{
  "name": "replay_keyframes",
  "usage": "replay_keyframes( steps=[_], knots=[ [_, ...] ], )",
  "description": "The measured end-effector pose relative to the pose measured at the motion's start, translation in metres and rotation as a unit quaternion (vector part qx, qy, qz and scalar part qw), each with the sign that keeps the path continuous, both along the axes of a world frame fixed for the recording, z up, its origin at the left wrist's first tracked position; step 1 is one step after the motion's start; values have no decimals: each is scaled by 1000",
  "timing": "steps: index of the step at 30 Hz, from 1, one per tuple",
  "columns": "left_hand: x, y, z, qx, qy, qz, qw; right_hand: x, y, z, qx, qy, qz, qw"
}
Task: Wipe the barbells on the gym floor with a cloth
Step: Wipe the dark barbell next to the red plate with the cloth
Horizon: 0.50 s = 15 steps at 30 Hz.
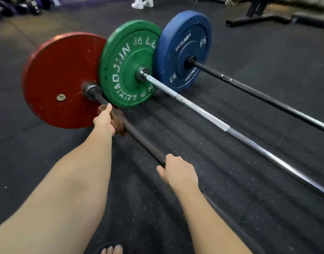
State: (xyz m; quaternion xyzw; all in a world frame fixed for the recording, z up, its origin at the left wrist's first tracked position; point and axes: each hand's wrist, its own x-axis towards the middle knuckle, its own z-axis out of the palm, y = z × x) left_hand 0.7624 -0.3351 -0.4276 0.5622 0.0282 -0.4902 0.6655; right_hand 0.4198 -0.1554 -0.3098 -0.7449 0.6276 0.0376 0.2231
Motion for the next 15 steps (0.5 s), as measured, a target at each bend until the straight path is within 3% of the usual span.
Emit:
replay_keyframes(
  steps=[5,9,15],
  knots=[
    [-21,17,27,-1,7,-10,1000,2,1,-4,-38,30,4,999],
    [-33,26,12,10,24,-32,999,1,1,-7,-48,25,7,998],
    [-52,44,8,14,36,-60,997,-9,6,7,-10,1,35,999]
  ],
)
